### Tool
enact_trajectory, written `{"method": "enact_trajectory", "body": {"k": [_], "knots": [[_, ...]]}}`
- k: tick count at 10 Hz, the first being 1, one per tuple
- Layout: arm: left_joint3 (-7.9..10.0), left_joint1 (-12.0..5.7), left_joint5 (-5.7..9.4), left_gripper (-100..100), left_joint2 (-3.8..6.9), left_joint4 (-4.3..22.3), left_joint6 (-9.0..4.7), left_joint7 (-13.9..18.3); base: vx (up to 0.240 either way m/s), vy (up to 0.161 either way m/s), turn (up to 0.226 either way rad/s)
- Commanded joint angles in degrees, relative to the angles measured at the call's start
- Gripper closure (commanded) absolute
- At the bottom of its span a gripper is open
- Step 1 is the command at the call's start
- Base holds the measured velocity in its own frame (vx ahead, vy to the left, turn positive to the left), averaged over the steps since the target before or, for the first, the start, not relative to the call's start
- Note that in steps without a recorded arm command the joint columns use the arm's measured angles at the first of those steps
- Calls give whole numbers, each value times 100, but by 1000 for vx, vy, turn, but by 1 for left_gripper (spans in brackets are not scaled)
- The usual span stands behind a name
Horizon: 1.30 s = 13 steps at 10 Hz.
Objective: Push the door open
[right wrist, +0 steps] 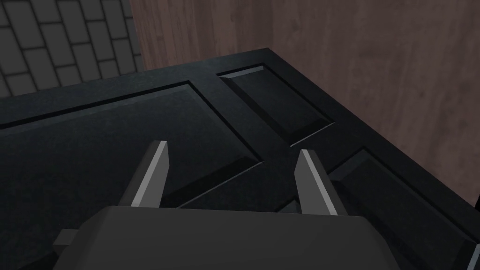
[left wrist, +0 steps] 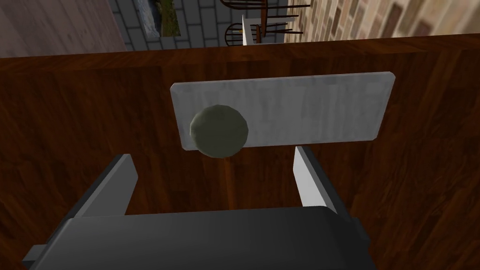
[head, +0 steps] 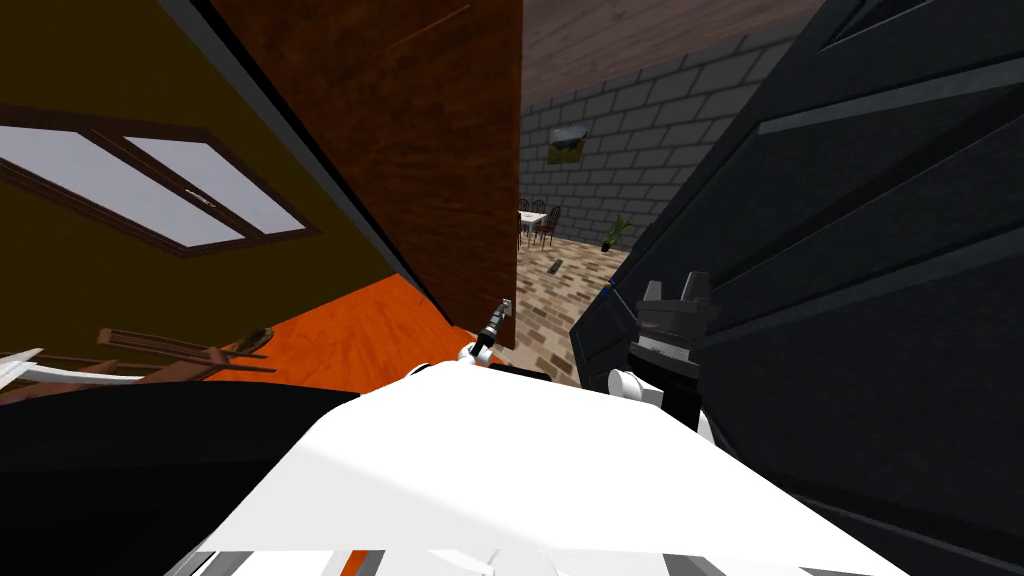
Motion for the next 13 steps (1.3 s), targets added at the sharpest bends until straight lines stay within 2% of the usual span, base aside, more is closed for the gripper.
{"method": "enact_trajectory", "body": {"k": [1,3,4,9,13], "knots": [[19,5,8,-100,-11,21,-42,-17,224,-24,-34],[21,5,9,-100,-15,20,-42,-19,142,-23,-6],[21,5,9,100,-15,20,-42,-19,-18,1,-4],[21,5,9,100,-15,20,-42,-19,-13,3,-2],[256,-12,97,100,55,62,-33,-210,172,-38,57]]}}
